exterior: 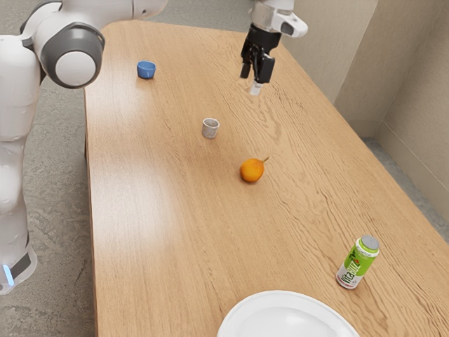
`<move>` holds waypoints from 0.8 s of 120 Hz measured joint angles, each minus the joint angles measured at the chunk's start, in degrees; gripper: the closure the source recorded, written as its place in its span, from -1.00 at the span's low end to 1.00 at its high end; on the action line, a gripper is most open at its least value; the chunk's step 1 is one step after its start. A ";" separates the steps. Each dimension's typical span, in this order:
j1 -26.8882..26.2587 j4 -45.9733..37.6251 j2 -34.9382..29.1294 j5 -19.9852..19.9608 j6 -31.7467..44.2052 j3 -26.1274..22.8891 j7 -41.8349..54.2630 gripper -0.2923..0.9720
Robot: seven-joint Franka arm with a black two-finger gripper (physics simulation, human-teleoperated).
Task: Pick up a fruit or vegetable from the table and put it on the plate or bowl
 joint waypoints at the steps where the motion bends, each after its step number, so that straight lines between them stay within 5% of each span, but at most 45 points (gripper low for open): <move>1: 0.01 0.00 -0.01 0.05 0.07 -0.01 -0.07 -0.54; 20: 0.34 0.69 0.28 -0.54 0.89 0.44 -0.49 -0.54; 42: 0.17 12.44 -1.13 -1.42 -1.75 0.16 -0.85 -0.54; 96: -0.26 3.82 3.26 4.19 1.72 -3.83 -0.99 -0.54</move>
